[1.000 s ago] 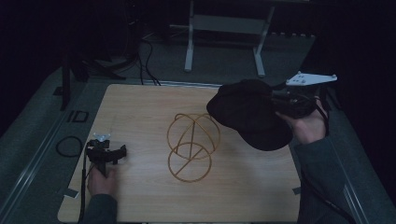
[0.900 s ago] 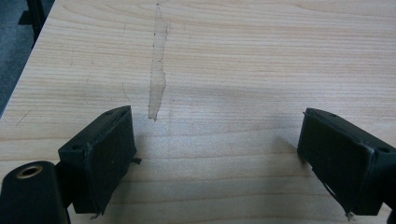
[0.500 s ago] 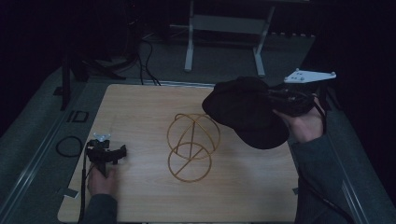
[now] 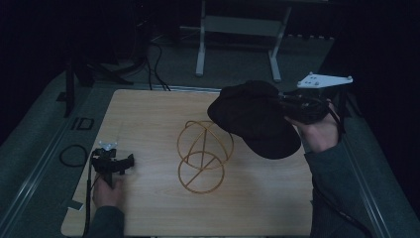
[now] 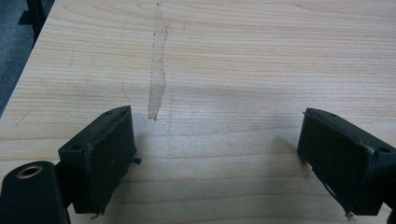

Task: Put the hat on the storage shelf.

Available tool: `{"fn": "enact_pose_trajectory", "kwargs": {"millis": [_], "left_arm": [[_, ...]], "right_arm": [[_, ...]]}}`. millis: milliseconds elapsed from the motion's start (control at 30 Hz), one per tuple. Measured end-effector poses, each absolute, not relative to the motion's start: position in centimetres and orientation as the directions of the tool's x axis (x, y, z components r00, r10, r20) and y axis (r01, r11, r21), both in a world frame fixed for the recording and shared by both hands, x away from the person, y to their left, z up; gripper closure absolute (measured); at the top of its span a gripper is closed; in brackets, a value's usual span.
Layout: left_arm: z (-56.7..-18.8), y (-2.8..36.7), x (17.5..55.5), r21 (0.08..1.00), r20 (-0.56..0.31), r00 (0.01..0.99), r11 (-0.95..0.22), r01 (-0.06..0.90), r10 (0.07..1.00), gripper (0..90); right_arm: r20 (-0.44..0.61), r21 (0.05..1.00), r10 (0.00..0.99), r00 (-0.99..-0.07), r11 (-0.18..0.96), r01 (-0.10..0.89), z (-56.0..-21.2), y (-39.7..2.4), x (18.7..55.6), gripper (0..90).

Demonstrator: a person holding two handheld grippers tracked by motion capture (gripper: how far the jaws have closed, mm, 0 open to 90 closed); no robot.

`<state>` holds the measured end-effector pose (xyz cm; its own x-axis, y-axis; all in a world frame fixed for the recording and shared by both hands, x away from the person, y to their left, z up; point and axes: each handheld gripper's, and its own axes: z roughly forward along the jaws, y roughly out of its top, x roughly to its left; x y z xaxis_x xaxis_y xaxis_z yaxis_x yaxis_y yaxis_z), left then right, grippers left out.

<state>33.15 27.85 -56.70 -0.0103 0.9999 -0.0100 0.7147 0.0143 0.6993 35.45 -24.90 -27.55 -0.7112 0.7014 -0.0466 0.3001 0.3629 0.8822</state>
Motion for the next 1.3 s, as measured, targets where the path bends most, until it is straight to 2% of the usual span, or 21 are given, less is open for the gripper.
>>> {"fn": "enact_pose_trajectory", "kwargs": {"millis": [1300], "left_arm": [[-56.7,27.9,33.1,0.7,-0.009,-0.01,0.014,0.714,1.0,10.8]], "right_arm": [[-0.06,0.893,0.626,-0.777,0.382,0.239,-26.8,-22.2,34.1,84.0]]}}
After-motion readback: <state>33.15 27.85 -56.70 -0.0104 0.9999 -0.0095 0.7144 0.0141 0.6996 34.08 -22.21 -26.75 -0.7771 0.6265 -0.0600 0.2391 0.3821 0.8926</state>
